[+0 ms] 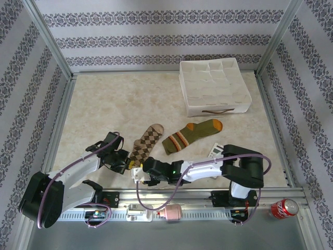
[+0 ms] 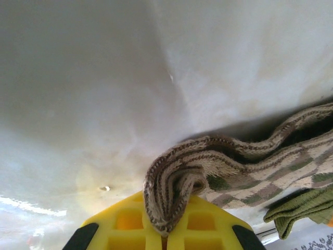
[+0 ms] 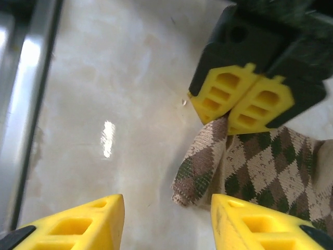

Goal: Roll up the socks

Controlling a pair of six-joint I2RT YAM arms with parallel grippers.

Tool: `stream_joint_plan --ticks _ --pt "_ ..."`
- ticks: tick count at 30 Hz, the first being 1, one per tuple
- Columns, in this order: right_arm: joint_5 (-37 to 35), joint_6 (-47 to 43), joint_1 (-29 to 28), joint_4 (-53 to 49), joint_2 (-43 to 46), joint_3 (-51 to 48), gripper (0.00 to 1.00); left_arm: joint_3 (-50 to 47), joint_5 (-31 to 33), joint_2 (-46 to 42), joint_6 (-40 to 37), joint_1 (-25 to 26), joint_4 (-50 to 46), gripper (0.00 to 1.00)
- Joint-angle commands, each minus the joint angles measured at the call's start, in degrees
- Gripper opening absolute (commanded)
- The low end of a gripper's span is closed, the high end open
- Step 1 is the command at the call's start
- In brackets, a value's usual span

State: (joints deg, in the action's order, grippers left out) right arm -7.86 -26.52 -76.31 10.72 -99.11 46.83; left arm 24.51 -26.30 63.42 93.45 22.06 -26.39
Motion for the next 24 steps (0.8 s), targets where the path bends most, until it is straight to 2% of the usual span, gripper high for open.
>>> stream_joint_plan --ticks 1,5,10,15,17,20,24 --pt "-6.8 -4.1 -0.2 3.1 -2.5 2.7 0.44 0.4 1.6 1.2 0.6 0.2 -4.8 0.00" --pt "-7.9 -4.1 0.0 3.1 -5.1 5.1 0.41 0.3 1.6 1.2 0.5 0.1 -4.6 0.00" --pt "-5.8 -1.0 0.7 1.9 -7.2 6.6 0.31 0.0 1.4 1.1 0.4 0.1 -4.2 0.00" --pt "-3.4 4.9 2.6 -0.6 -8.8 7.8 0.11 -0.3 1.1 0.8 0.3 0.1 -4.0 0.00" --pt "-0.7 7.3 3.7 -1.5 -8.3 7.6 0.00 -0.6 1.0 0.3 0.4 0.1 -3.7 0.00" --pt "8.1 11.9 6.5 -4.4 -7.5 8.0 0.00 -1.0 0.9 -1.0 0.6 -0.1 -3.1 0.01" --pt "22.3 18.3 10.9 -8.7 -8.7 9.3 0.00 -0.9 1.5 -4.4 0.3 -0.6 -2.5 0.23"
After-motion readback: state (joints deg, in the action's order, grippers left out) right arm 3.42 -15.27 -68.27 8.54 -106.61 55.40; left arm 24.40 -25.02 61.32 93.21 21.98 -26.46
